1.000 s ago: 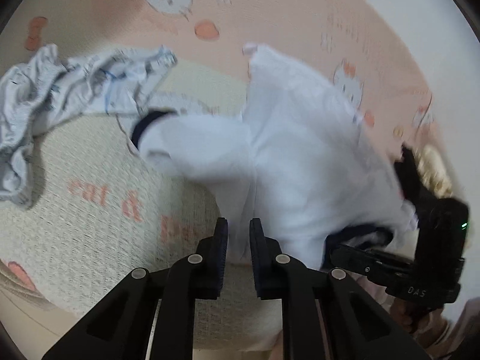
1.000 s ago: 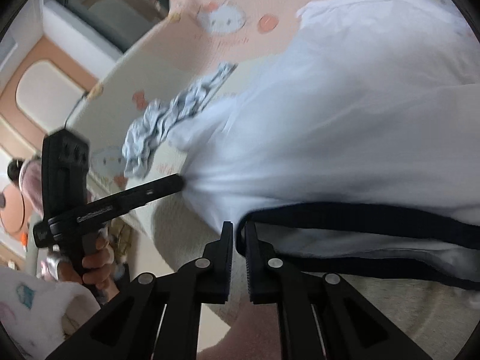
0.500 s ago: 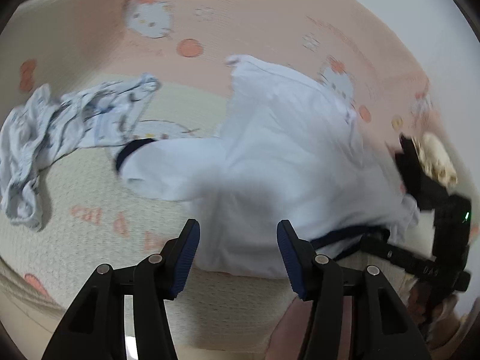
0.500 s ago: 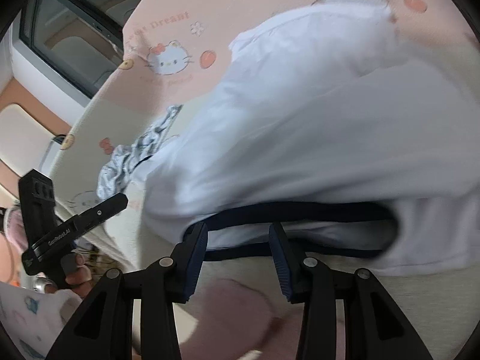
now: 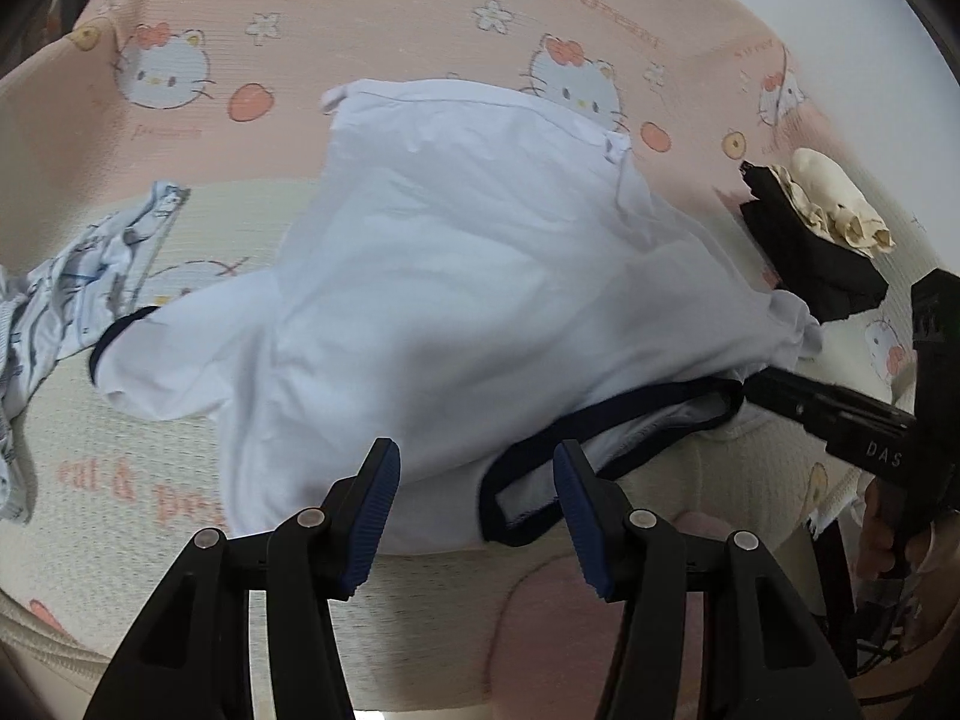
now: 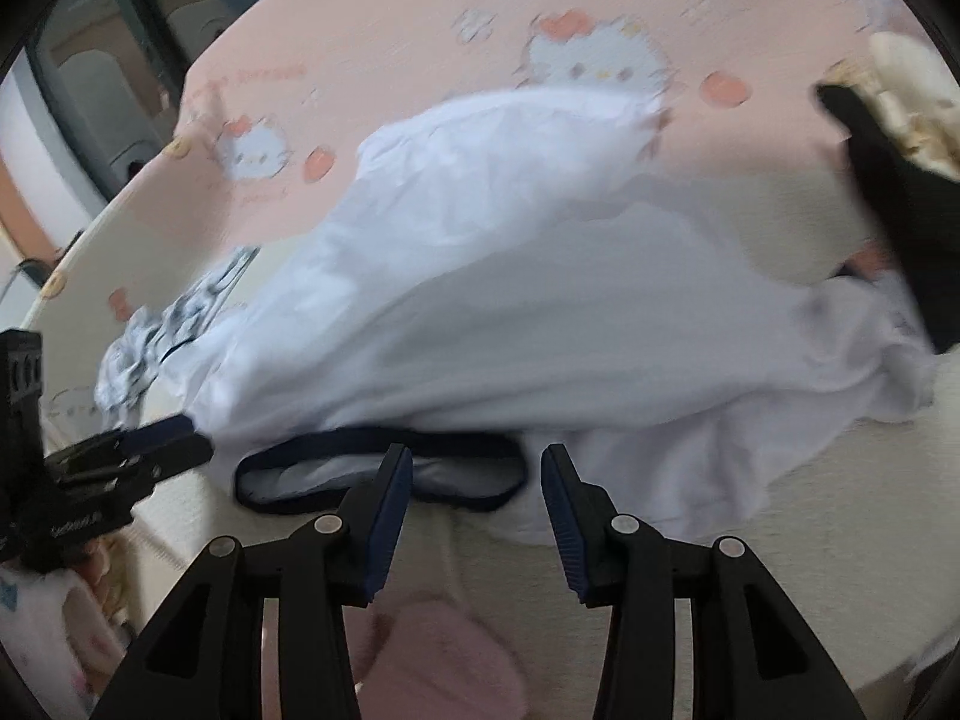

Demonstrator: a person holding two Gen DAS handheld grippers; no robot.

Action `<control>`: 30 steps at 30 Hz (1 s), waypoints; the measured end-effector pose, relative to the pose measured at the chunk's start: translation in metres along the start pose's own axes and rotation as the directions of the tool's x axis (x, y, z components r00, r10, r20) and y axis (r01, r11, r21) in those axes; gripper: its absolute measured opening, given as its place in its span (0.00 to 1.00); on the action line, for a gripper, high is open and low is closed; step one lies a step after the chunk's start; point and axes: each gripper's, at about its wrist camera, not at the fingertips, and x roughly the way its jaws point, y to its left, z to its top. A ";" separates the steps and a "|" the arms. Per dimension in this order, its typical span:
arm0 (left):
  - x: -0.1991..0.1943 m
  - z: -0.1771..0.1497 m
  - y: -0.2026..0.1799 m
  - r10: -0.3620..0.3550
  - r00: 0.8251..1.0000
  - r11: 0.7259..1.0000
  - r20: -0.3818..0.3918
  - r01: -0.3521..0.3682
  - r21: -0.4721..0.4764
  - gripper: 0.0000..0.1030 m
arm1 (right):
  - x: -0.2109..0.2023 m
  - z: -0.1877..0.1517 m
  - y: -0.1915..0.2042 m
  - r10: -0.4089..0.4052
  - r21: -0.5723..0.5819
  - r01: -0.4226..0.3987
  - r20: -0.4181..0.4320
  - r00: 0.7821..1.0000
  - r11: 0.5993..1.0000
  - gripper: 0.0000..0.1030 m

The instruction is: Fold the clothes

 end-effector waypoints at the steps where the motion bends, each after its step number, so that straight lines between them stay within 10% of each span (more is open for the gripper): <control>1: 0.003 -0.001 -0.002 0.001 1.000 1.000 -0.013 -0.001 0.003 0.49 | -0.001 0.000 -0.002 -0.014 0.001 0.014 0.005 1.000 1.000 0.43; 10: 0.028 -0.012 -0.004 0.028 0.996 1.000 -0.079 -0.028 -0.001 0.48 | 0.018 -0.005 0.012 -0.184 -0.126 0.178 -0.034 0.982 0.976 0.43; 14: 0.031 -0.012 -0.003 0.097 0.994 0.995 -0.041 -0.095 0.033 0.24 | 0.027 -0.006 0.026 -0.298 -0.230 0.289 -0.003 0.955 0.929 0.40; 16: 0.031 -0.013 -0.004 0.132 0.991 0.989 -0.035 -0.129 0.072 0.17 | 0.031 -0.007 0.029 -0.333 -0.270 0.319 -0.008 0.943 0.909 0.17; 30: 0.013 -0.022 0.006 0.082 0.997 0.990 -0.007 -0.081 0.117 0.14 | 0.007 -0.032 0.025 -0.300 -0.235 0.279 -0.060 0.952 0.931 0.13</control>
